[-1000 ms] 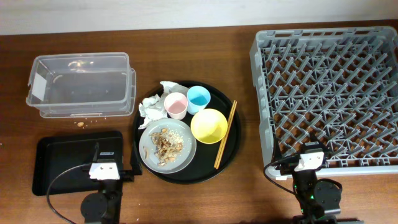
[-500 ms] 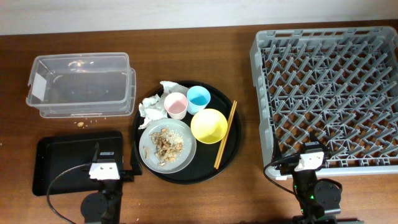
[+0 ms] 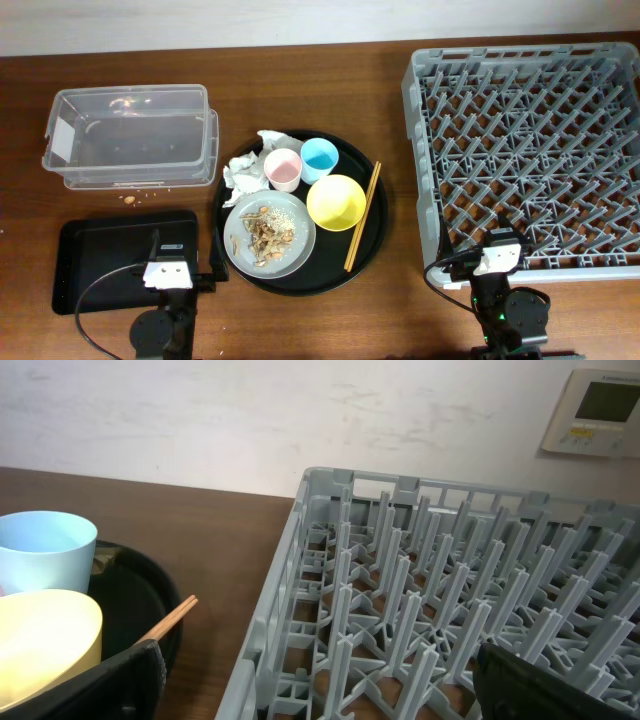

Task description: Sort waste into correct bins and load items into the dishwasher rack

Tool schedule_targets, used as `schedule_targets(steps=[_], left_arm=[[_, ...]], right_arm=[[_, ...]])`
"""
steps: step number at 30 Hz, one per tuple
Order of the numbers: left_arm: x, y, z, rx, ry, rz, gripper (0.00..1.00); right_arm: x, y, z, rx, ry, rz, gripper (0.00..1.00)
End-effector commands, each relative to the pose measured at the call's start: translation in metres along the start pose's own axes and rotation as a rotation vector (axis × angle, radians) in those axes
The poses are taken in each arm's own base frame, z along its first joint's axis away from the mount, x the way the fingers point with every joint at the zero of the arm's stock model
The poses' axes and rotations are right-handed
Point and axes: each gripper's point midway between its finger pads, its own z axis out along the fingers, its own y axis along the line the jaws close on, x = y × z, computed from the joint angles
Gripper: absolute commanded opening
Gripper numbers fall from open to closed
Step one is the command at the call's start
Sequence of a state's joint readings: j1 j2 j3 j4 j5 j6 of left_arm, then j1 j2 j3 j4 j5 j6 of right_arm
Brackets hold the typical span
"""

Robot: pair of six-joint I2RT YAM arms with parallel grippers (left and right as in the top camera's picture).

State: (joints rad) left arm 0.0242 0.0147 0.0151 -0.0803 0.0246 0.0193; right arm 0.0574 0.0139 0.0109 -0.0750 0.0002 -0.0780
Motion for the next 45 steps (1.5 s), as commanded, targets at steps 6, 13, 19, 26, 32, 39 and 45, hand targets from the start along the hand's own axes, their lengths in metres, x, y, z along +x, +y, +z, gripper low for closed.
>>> schedule_targets(steps=[6, 13, 19, 26, 32, 39, 45], left_arm=[[-0.011, -0.051, -0.008, 0.304, -0.026, -0.181, 0.99], [-0.086, -0.109, -0.058, 0.732, -0.309, -0.155, 0.99], [-0.136, -0.1, -0.075, 0.699, -0.461, -0.151, 0.99], [-0.188, -0.094, -0.033, 0.601, -0.049, -0.053, 0.99], [-0.216, -0.106, 0.0, 0.693, 0.365, -0.18, 0.99], [-0.179, -0.044, 0.065, 0.164, 0.741, -0.261, 0.99], [-0.142, -0.06, 0.103, 0.121, 0.983, -0.261, 0.99]], right_arm=[[0.003, -0.003, 0.0, 0.015, 0.005, 0.012, 0.99], [0.003, -0.003, 0.0, 0.015, 0.005, 0.012, 0.99], [0.003, -0.003, 0.0, 0.015, 0.005, 0.012, 0.99], [0.003, -0.003, 0.0, 0.015, 0.005, 0.012, 0.98], [0.003, -0.003, 0.0, 0.015, 0.005, 0.012, 0.99], [0.003, -0.003, 0.0, 0.015, 0.005, 0.012, 0.99], [0.003, -0.003, 0.0, 0.015, 0.005, 0.012, 0.99]])
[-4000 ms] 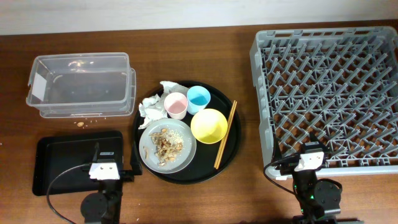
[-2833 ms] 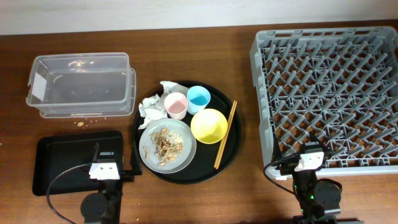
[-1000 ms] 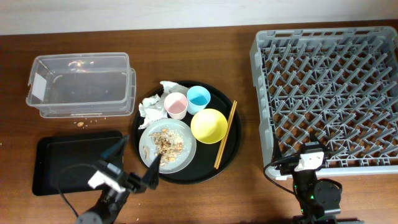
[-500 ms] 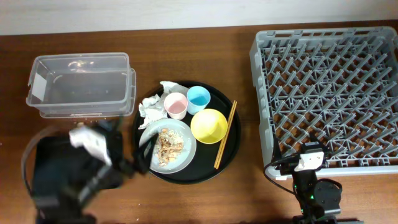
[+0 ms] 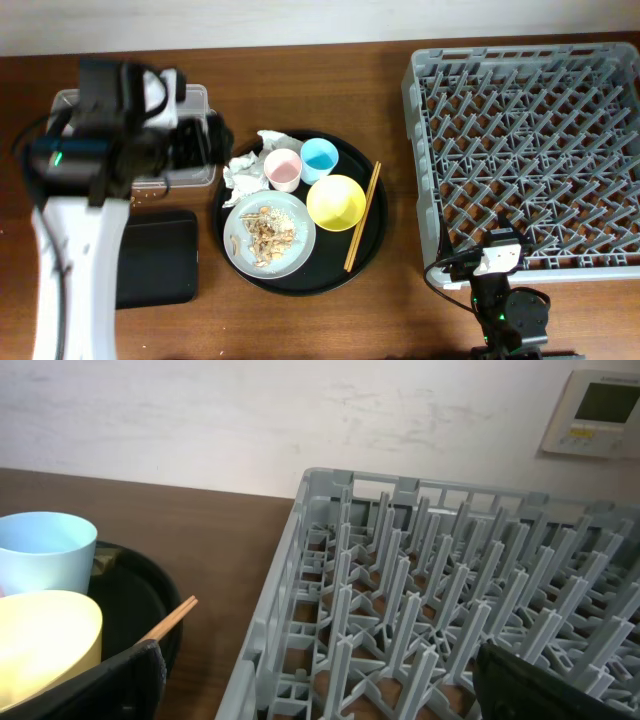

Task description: Sort waste into correct bins and load items into the dishwasher rack

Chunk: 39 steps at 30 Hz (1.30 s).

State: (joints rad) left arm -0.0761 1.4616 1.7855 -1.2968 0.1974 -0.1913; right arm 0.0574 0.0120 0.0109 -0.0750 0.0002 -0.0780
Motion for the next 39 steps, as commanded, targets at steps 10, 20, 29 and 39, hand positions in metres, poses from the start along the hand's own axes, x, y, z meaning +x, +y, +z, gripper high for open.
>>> schedule_targets(steps=[10, 20, 29, 39], left_arm=[[0.01, 0.008, 0.121, -0.016, 0.304, -0.289, 0.93], [0.026, 0.057, 0.18, -0.297, 0.348, -0.542, 0.79], [0.046, 0.06, 0.216, -0.333, 0.434, -0.547, 0.75], [0.064, 0.055, 0.236, -0.45, 0.443, -0.541, 0.75]], right_arm=[[0.003, -0.003, 0.0, 0.014, 0.007, 0.012, 0.99], [0.003, -0.003, 0.0, 0.014, 0.007, 0.012, 0.99], [0.003, -0.003, 0.0, 0.014, 0.007, 0.012, 0.99], [0.003, -0.003, 0.0, 0.014, 0.007, 0.012, 0.99]])
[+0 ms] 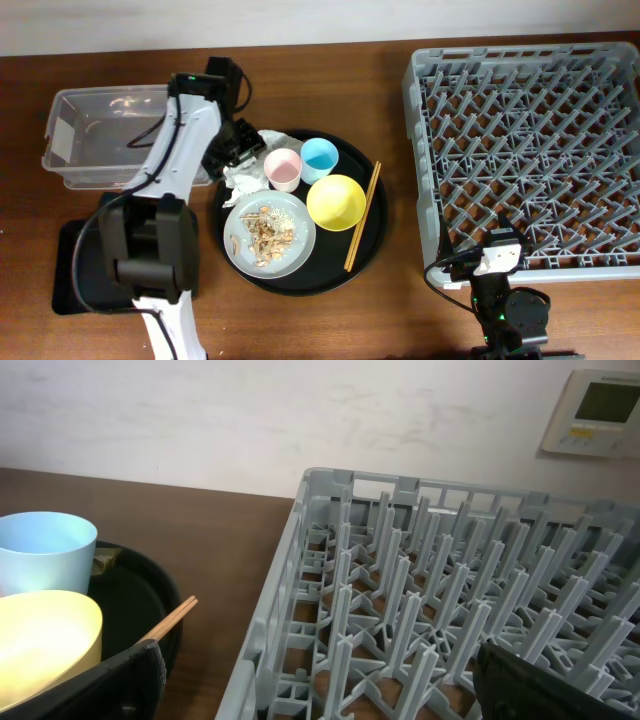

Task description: Sort waste into correct bins and load items into the dishwasher rack

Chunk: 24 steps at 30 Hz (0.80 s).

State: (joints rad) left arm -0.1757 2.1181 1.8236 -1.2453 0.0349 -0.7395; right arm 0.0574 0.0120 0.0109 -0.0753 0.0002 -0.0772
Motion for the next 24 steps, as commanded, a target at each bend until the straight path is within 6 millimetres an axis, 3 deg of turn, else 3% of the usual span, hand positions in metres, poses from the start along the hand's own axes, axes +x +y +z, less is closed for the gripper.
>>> schedule_targets(steps=[1, 6, 14, 17, 20, 24], left_arm=[[-0.006, 0.007, 0.009, -0.058, -0.024, -0.061, 0.75], [-0.001, 0.011, 0.012, -0.081, -0.006, -0.081, 0.75], [0.015, 0.028, 0.052, -0.123, 0.033, -0.141, 0.75], [0.011, 0.024, 0.054, -0.105, 0.016, -0.142, 0.75], [0.011, 0.024, 0.054, -0.103, 0.018, -0.142, 0.59], [0.011, 0.024, 0.054, -0.103, 0.018, -0.142, 0.56]], right_arm=[[0.003, -0.003, 0.0, 0.014, 0.007, 0.012, 0.99], [0.003, -0.003, 0.0, 0.014, 0.006, 0.012, 0.99], [0.003, -0.003, 0.0, 0.014, 0.006, 0.012, 0.99], [0.003, -0.003, 0.0, 0.014, 0.007, 0.012, 0.99], [0.003, -0.003, 0.0, 0.014, 0.007, 0.012, 0.99], [0.003, -0.003, 0.0, 0.014, 0.007, 0.012, 0.99]])
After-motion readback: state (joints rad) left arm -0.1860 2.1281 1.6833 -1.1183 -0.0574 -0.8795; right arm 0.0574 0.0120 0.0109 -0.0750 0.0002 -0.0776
